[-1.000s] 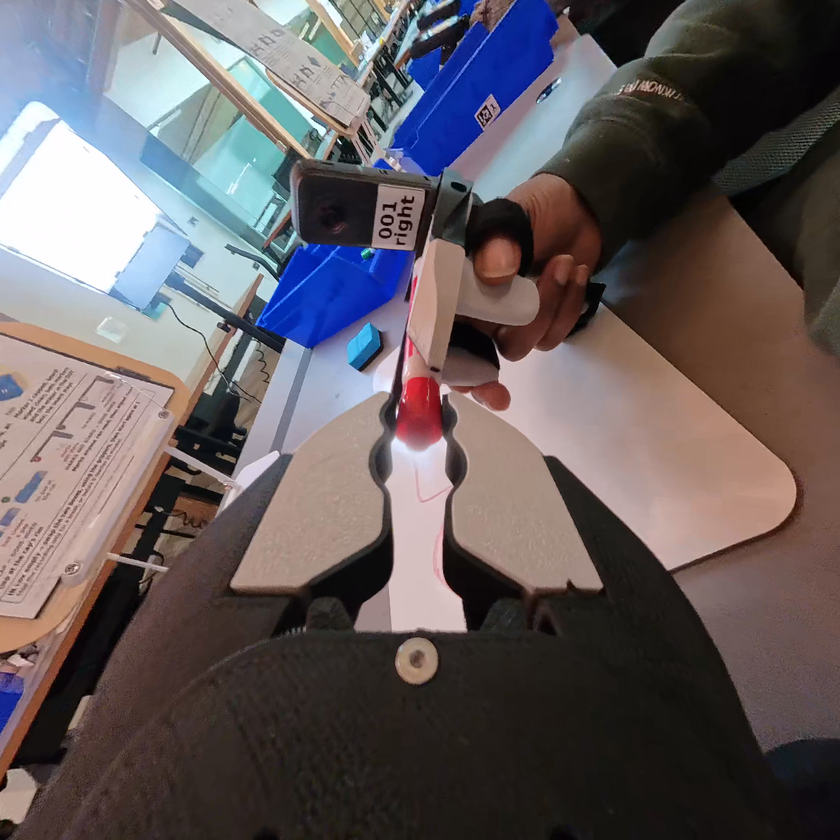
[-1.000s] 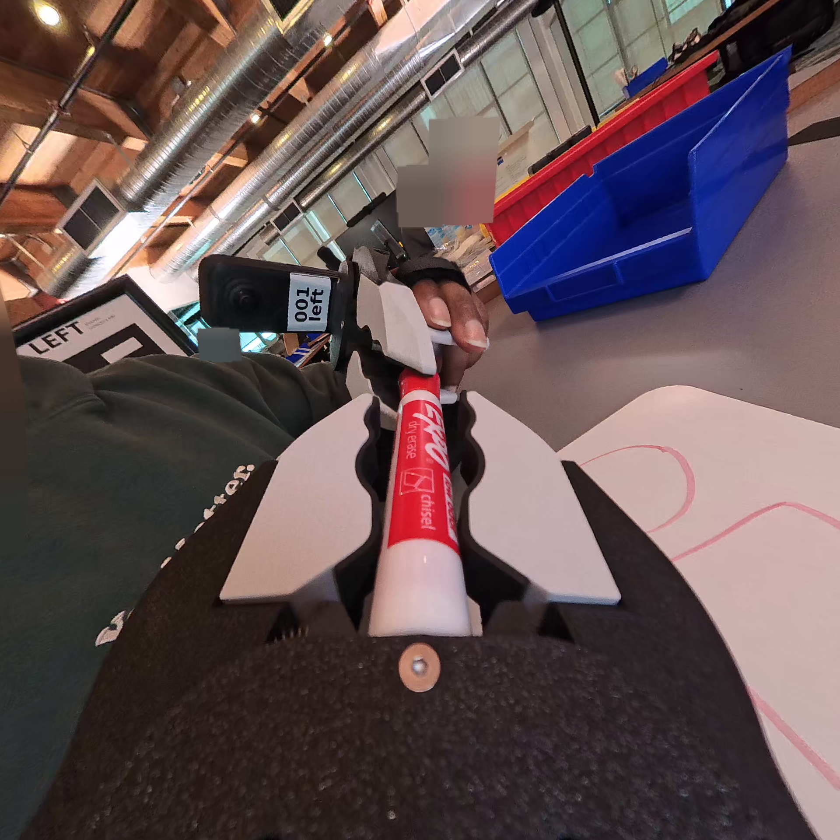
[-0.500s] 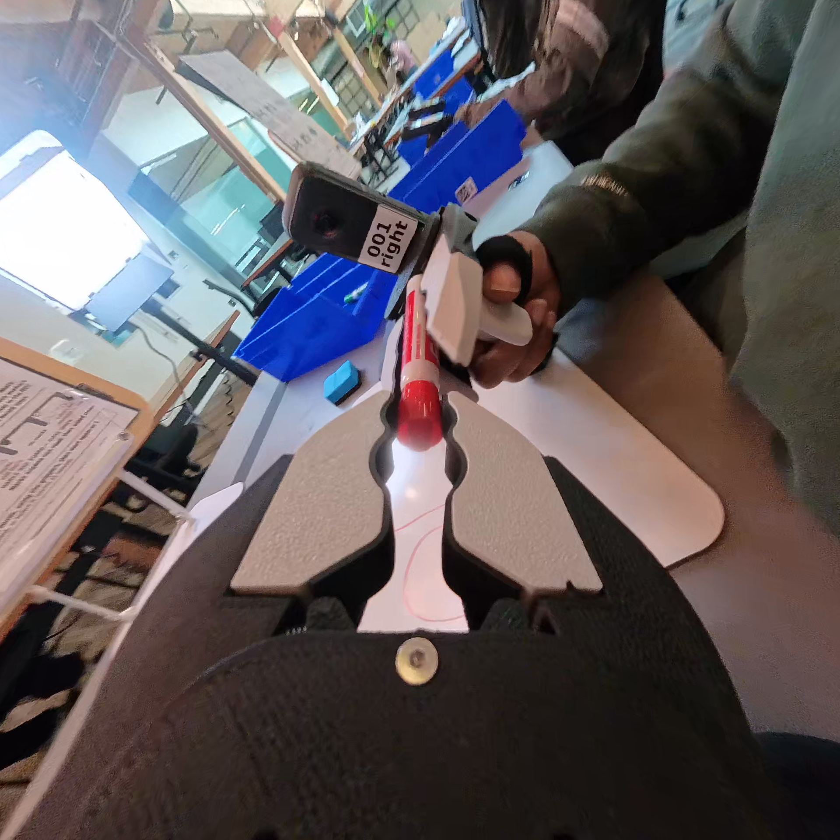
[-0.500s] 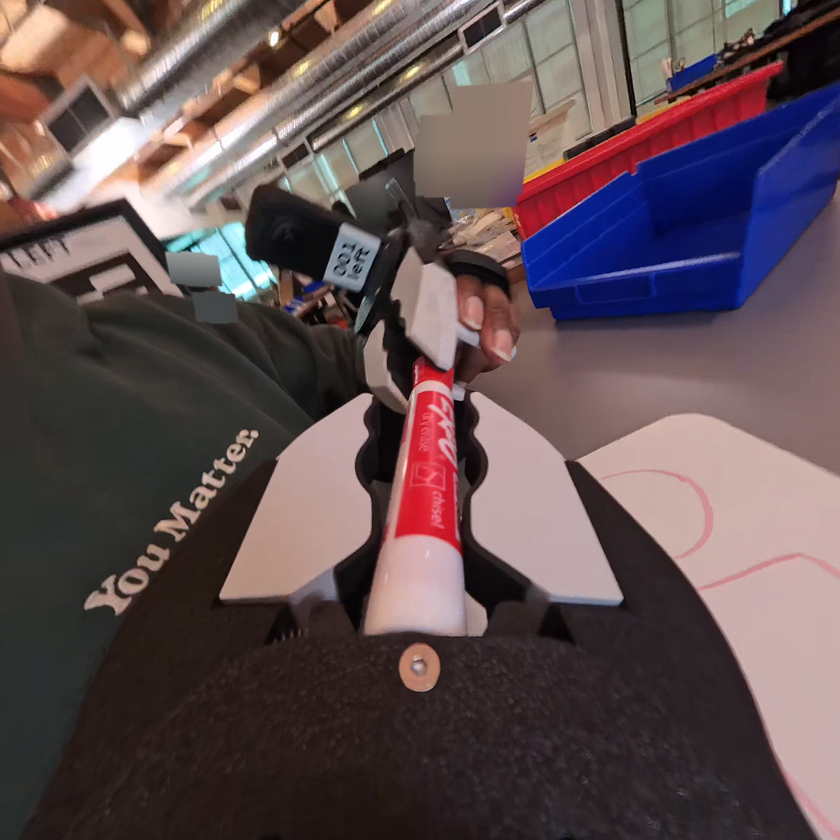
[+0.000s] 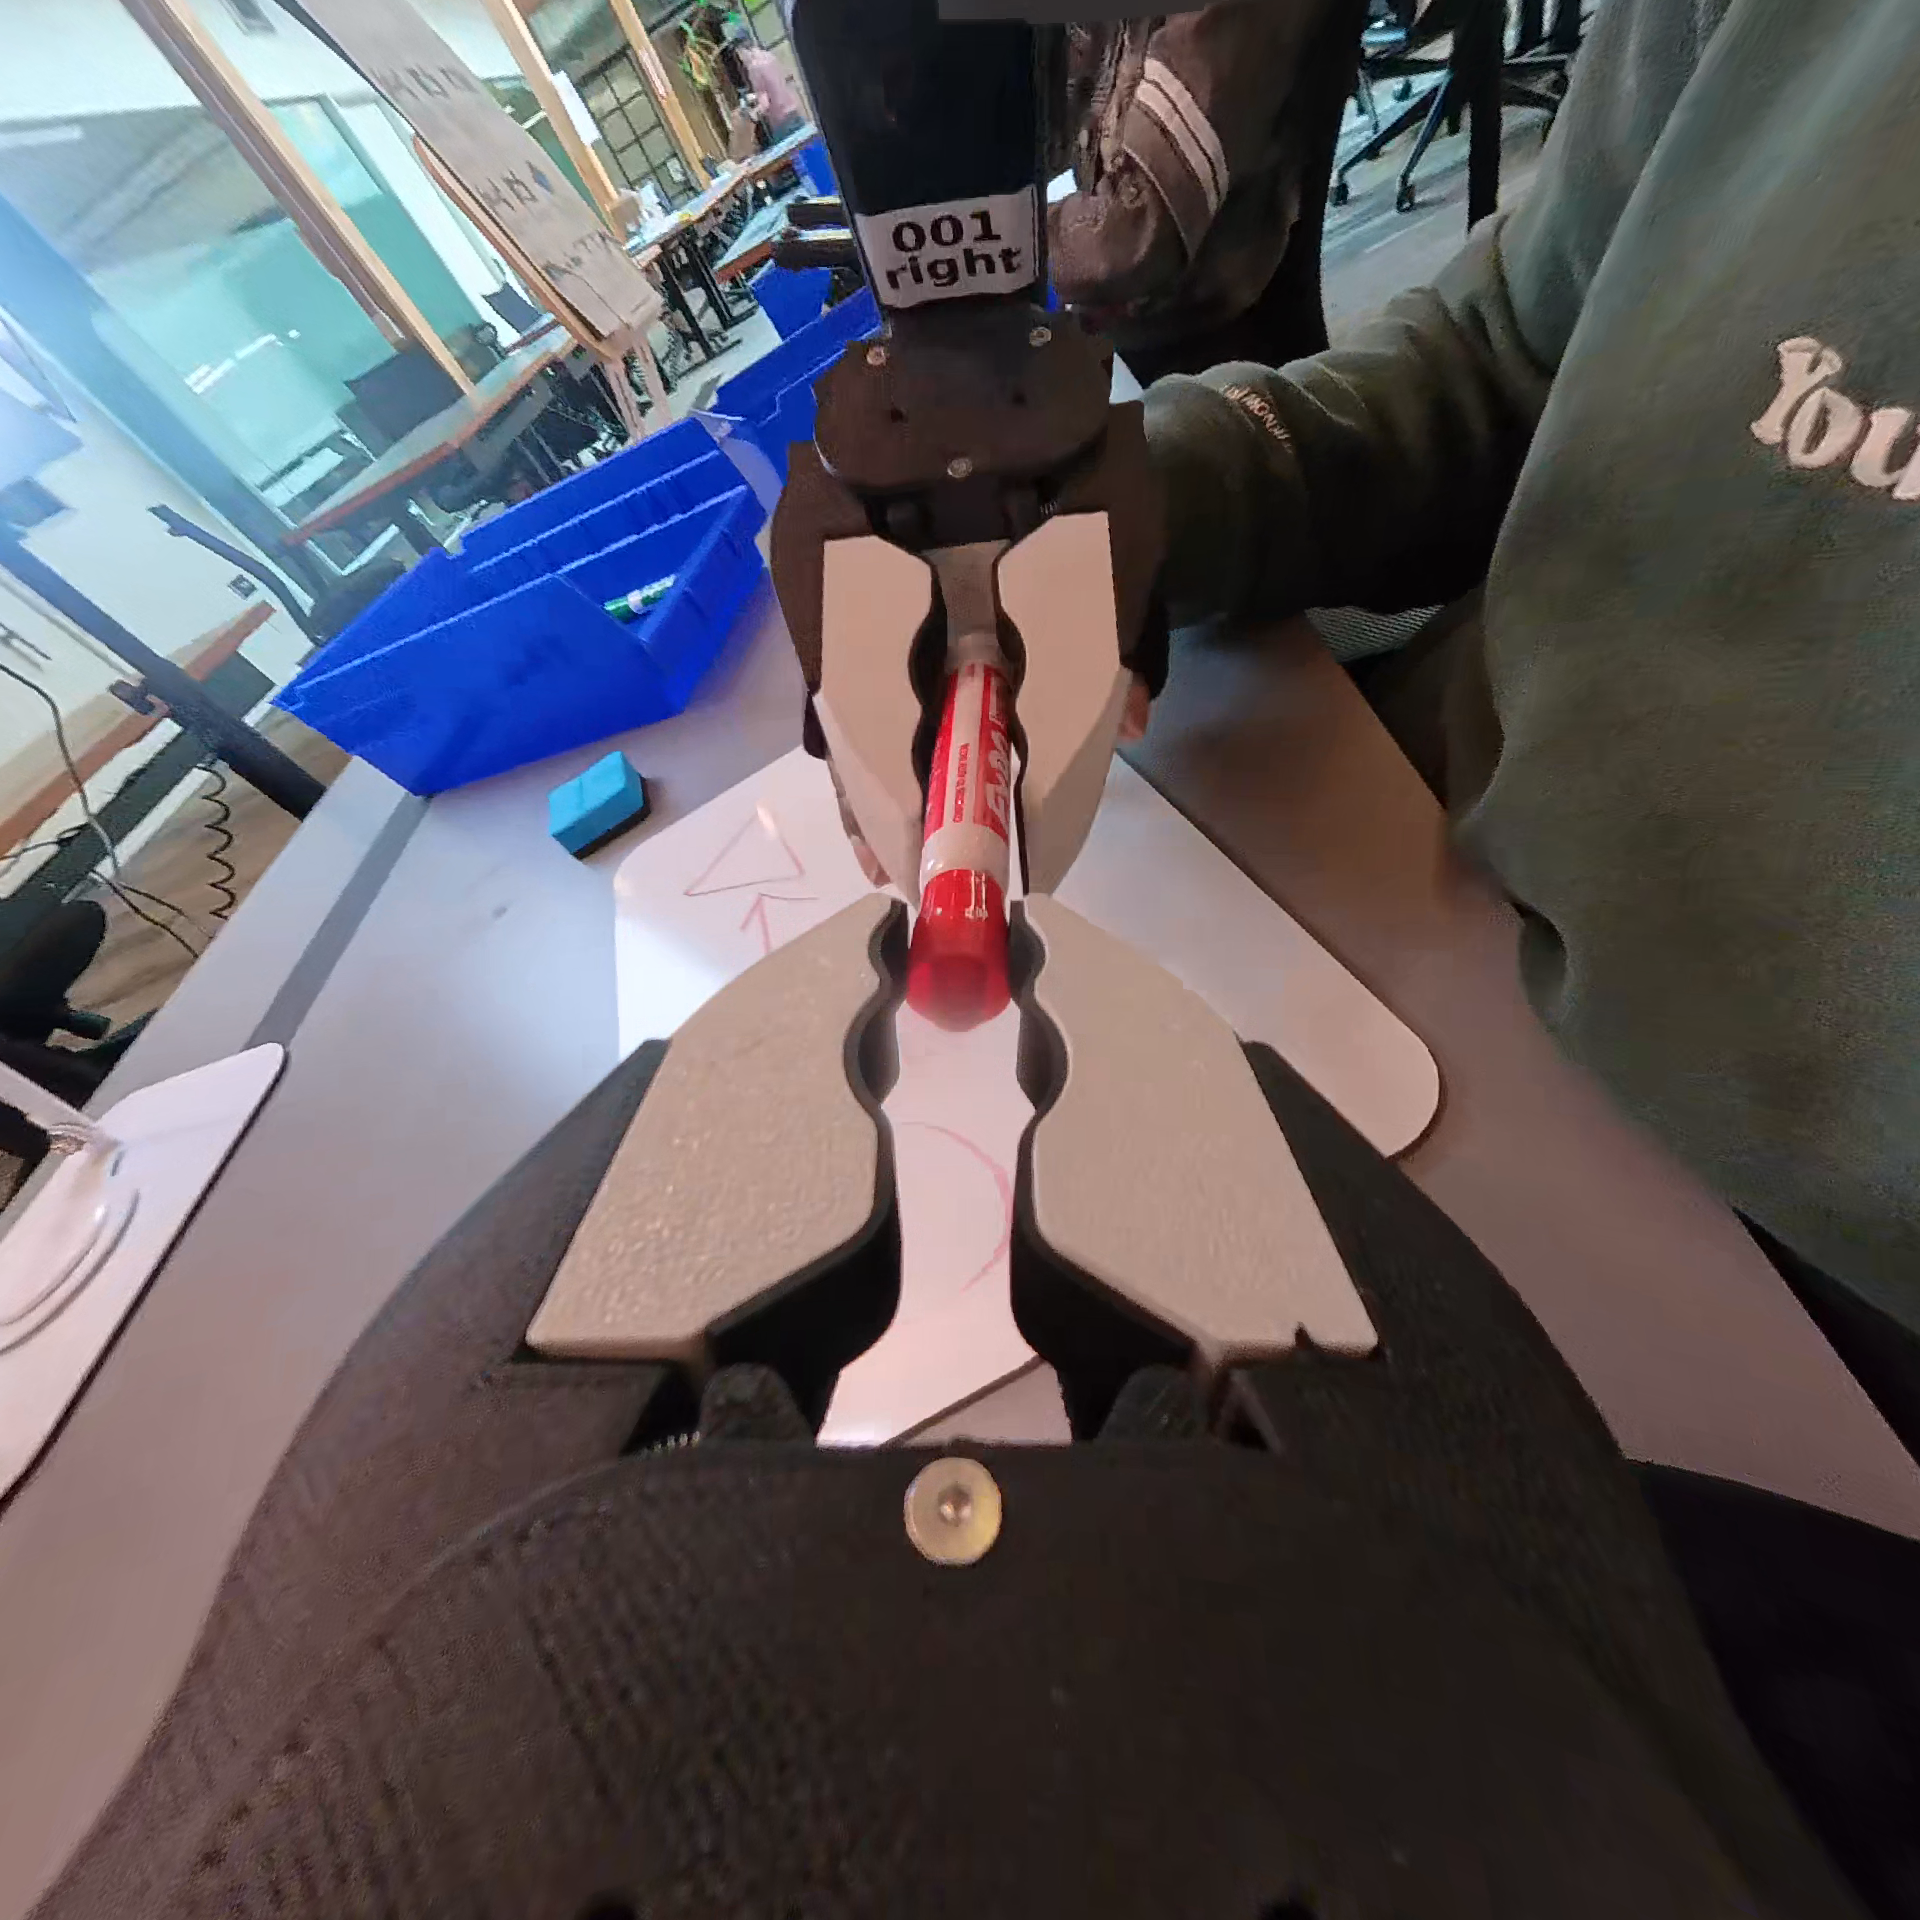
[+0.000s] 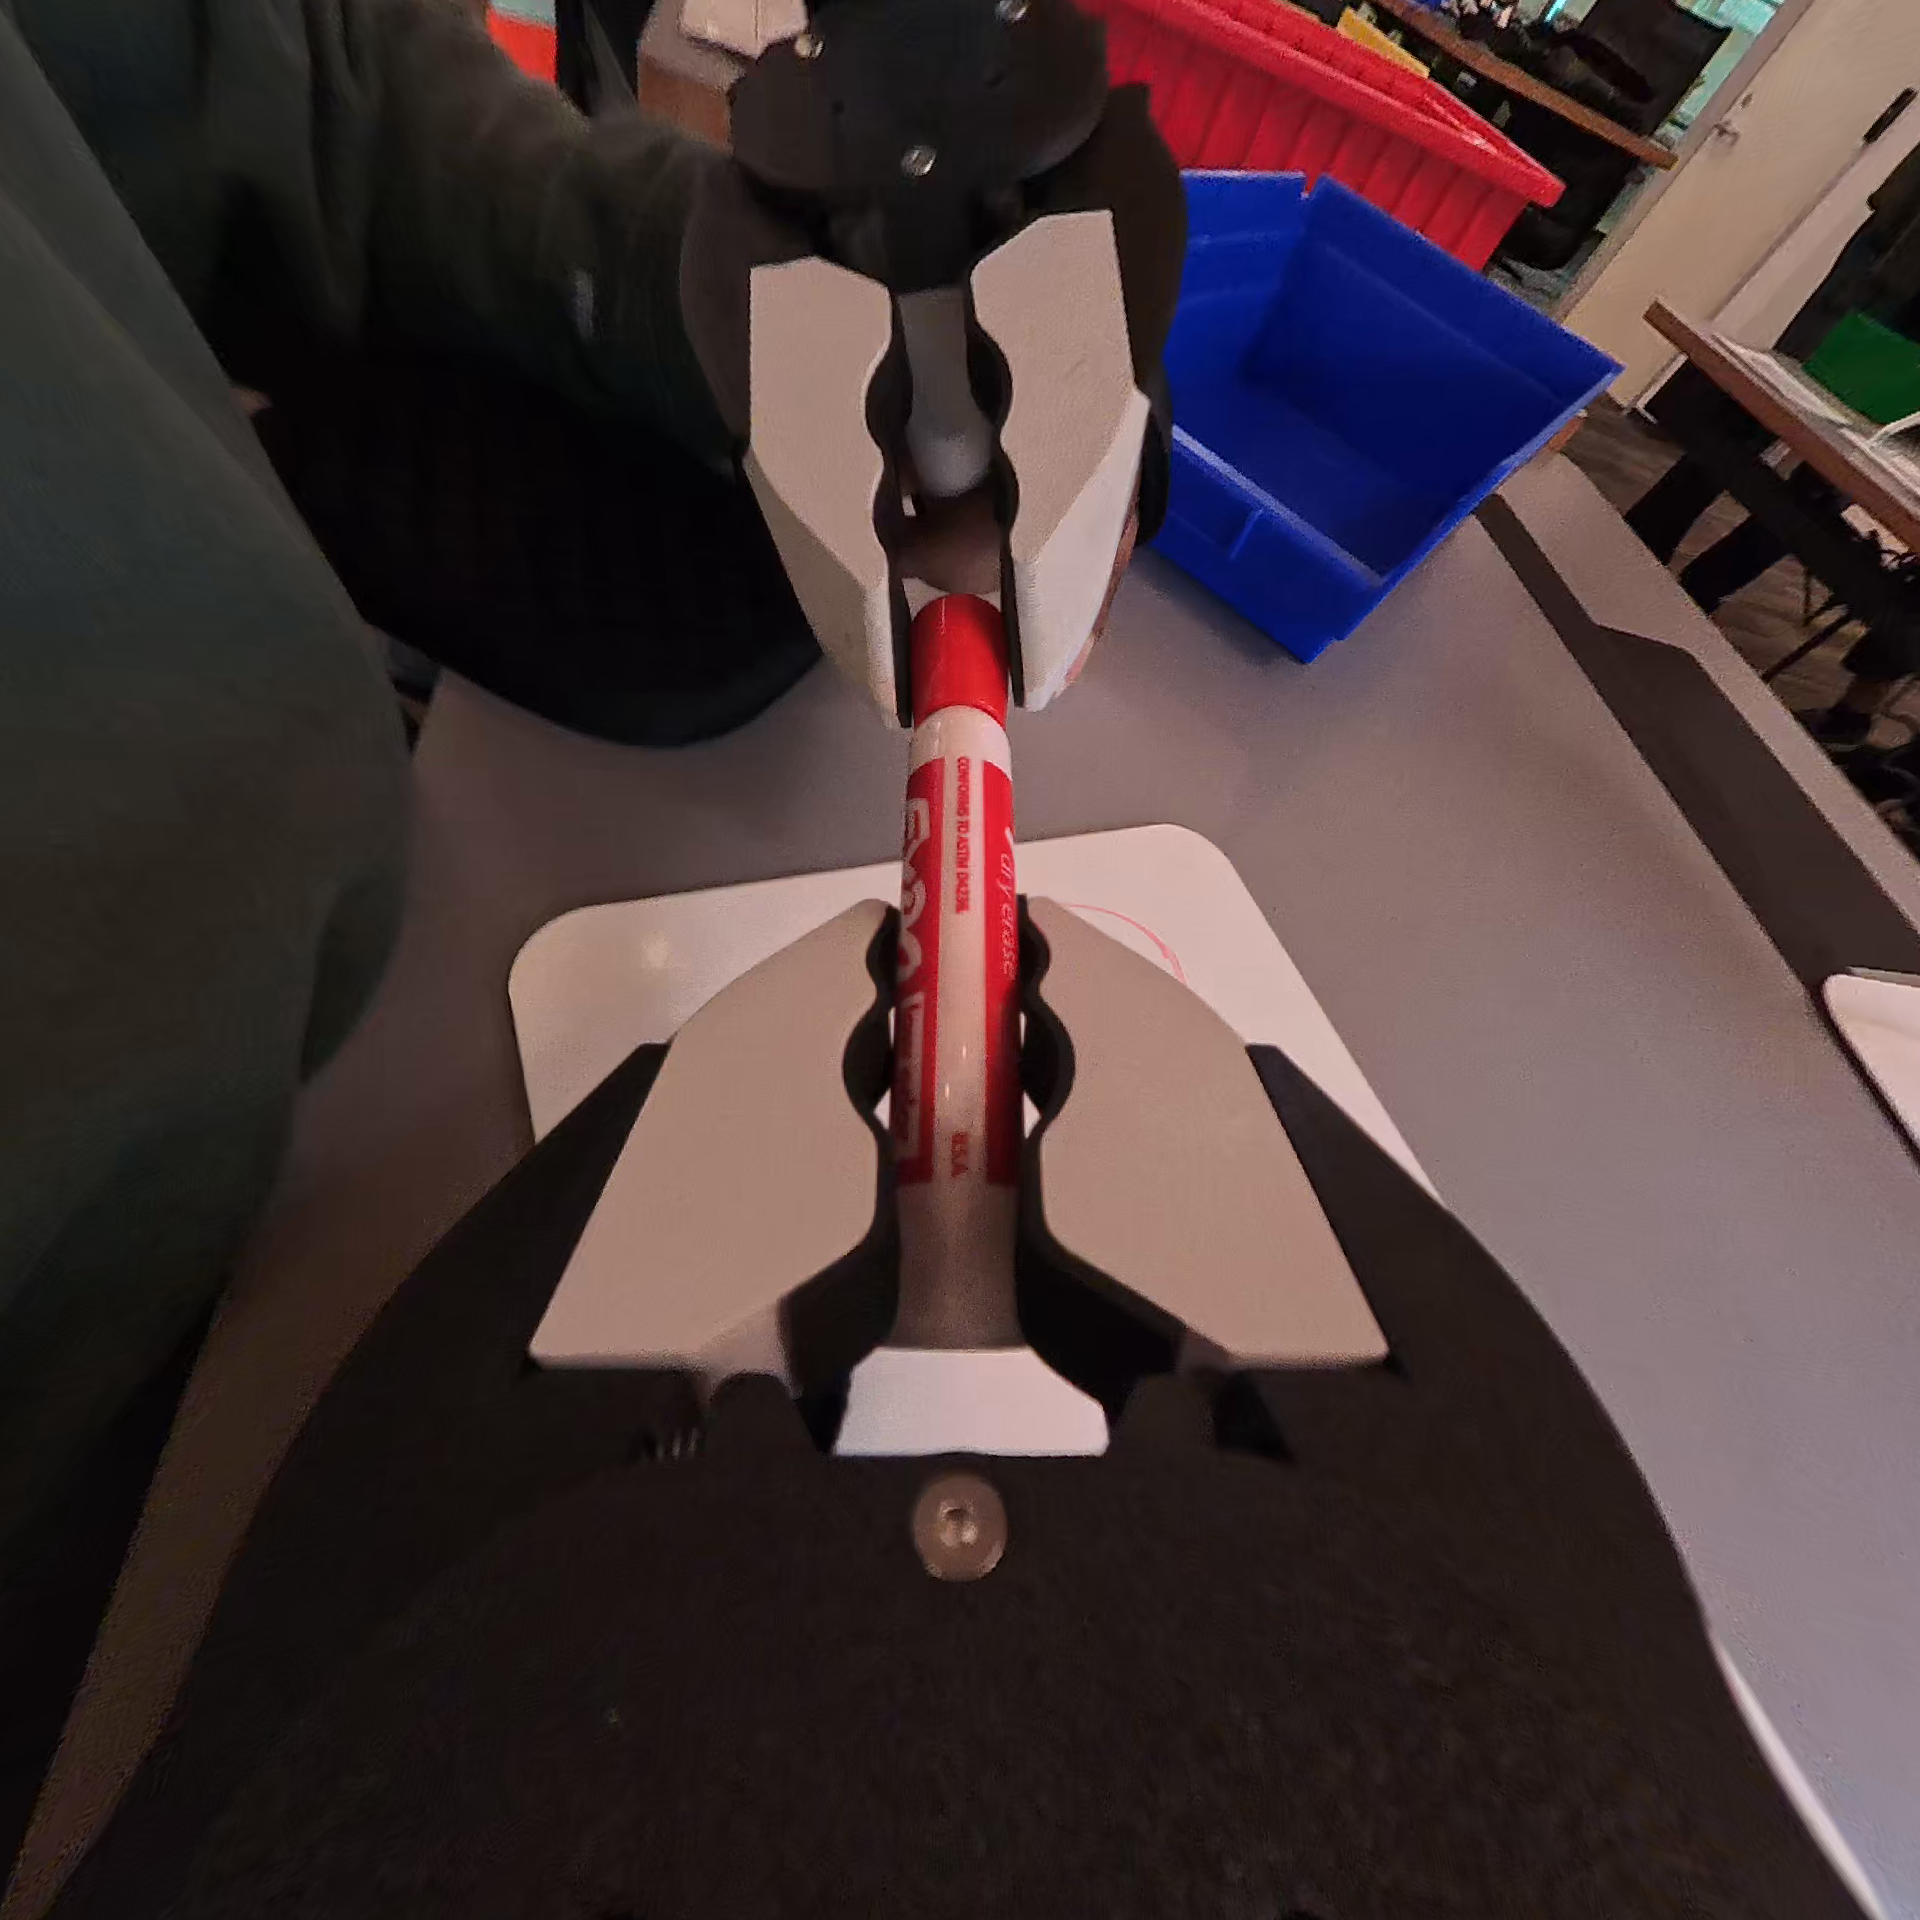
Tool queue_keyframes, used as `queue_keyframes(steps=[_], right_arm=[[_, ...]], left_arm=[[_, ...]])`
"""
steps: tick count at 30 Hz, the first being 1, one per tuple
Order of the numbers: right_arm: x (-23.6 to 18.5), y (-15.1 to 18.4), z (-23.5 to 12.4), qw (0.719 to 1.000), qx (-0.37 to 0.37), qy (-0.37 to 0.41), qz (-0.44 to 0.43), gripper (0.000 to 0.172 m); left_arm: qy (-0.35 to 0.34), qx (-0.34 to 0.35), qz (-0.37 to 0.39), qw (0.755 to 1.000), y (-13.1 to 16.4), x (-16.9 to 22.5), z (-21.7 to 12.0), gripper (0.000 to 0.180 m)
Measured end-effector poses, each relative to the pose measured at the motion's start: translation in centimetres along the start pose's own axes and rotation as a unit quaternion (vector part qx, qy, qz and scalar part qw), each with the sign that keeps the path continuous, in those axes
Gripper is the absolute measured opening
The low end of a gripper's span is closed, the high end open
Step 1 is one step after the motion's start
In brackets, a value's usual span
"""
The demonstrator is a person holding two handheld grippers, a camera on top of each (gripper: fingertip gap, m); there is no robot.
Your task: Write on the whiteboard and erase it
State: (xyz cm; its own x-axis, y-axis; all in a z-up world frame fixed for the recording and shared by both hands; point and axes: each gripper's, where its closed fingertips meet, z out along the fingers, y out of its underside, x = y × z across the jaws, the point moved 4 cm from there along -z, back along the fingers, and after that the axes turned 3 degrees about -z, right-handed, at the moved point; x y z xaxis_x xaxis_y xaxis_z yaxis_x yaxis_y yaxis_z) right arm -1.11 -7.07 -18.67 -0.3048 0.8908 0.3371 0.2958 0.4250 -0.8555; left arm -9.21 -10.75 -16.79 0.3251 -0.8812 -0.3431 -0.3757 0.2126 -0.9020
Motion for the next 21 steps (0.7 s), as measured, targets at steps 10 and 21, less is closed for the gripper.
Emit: queue_keyframes(steps=[10,21], right_arm=[[-0.7,1.6,1.1,0.997,-0.071,-0.014,-0.027,0.020],[3.8,1.2,-2.1,0.994,-0.027,0.079,0.073,0.020]], left_arm=[[0.020,-0.025,-0.013,0.999,1.0,0.4,0.5,0.019],[-0.090,0.063,-0.093,0.990,0.6,-3.5,-1.2,0.024]])
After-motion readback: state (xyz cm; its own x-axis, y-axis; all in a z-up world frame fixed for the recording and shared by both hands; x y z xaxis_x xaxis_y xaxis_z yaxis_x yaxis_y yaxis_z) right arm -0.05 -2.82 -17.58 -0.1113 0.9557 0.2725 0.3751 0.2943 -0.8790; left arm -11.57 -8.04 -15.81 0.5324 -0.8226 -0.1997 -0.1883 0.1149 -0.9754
